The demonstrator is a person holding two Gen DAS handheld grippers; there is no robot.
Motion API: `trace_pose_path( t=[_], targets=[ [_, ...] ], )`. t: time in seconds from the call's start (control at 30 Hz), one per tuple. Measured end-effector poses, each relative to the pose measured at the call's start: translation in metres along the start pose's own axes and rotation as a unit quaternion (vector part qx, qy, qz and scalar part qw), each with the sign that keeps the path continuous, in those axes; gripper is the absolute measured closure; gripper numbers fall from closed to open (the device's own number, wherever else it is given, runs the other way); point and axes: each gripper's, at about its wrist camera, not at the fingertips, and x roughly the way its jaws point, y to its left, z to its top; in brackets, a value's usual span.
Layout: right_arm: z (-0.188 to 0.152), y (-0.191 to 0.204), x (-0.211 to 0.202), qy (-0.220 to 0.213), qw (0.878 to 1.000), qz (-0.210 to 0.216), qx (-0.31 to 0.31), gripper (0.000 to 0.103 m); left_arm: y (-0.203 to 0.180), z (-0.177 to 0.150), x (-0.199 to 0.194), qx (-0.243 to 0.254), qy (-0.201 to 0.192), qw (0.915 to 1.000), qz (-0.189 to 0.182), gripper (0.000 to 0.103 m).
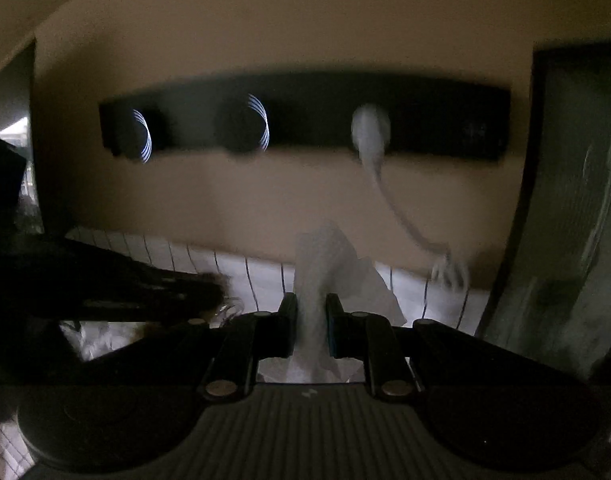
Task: Organize soft objects
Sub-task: 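Lift the white tissue and brown fur pom toward the pink box, then open both tools over the pink box, releasing tissue and fur pom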
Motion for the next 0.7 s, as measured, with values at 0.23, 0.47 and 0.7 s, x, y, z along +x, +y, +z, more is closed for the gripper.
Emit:
trace_pose_path(
  t=[0.23,0.47,0.7],
  targets=[
    [-0.055,0.008,0.07,0.113,0.993,0.014,0.002,0.088,0.034,-0.015,0.031,-0.083,0.007,0.9964,0.01,0.081],
    [-0.102,0.007,0.115,0.197,0.98,0.016,0.024,0.069,0.033,-0.025,0.018,-0.062,0.03,0.9973,0.027,0.081],
    [-0.106,0.004,0.08,0.157,0.986,0.049,0.02,0.047,0.035,-0.08,-0.033,-0.07,-0.001,0.9963,0.05,0.081]
  ],
)
